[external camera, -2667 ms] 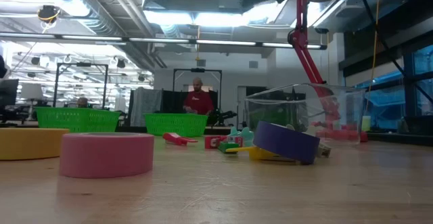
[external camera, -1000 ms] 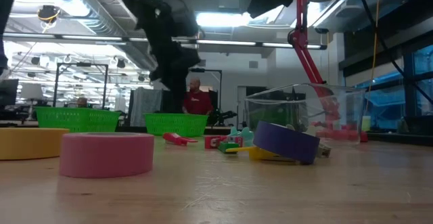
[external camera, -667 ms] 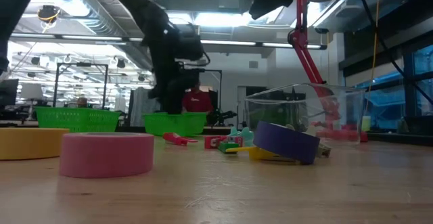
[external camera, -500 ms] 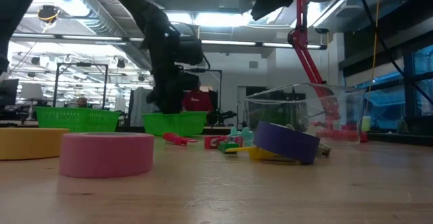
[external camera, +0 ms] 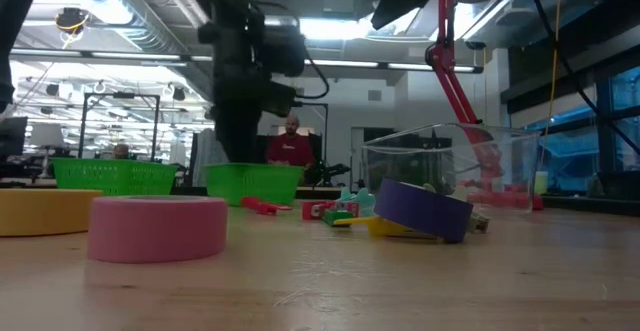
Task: Pick and place Stapler, Stapler remover, tape
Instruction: Move the right green bin to the center
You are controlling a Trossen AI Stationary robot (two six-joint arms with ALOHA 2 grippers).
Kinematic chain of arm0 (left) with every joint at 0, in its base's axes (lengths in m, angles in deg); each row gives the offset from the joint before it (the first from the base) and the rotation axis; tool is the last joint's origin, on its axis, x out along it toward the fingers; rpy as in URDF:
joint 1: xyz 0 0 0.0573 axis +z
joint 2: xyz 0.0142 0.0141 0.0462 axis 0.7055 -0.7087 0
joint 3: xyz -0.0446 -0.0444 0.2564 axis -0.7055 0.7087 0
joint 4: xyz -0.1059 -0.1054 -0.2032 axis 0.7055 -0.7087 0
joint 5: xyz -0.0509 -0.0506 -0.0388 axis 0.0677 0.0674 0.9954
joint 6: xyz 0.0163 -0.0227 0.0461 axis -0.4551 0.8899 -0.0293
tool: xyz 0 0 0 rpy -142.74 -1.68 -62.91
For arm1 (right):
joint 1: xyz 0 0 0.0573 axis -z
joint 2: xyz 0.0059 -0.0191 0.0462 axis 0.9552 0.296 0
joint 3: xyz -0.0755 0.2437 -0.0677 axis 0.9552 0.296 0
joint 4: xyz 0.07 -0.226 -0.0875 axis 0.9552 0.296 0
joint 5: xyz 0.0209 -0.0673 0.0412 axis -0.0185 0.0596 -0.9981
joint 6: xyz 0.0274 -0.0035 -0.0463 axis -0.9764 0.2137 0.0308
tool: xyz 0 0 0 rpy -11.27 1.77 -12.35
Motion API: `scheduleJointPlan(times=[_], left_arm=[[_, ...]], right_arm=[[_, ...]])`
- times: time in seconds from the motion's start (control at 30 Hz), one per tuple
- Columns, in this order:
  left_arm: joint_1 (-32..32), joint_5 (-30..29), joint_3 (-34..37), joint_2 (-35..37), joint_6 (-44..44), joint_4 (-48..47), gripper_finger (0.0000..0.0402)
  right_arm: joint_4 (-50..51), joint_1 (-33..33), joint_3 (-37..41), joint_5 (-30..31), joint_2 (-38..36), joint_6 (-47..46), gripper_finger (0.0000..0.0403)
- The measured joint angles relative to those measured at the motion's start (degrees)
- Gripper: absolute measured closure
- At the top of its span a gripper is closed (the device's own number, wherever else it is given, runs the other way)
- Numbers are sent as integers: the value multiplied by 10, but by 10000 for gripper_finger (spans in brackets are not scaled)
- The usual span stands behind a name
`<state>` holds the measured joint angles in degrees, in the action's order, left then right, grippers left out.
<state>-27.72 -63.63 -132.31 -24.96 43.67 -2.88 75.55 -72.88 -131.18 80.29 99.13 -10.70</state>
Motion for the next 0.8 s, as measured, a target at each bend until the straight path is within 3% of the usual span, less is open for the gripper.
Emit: scheduleJointPlan(times=[0.43,0.6,0.8], left_arm=[[-161,-6,0,1,-20,-70,359],[-210,-6,0,4,10,-97,359],[-256,-70,0,50,44,-78,359]], right_arm=[[-5,0,0,0,0,28,236],[-5,0,0,0,0,28,236],[-5,0,0,-2,0,32,236]])
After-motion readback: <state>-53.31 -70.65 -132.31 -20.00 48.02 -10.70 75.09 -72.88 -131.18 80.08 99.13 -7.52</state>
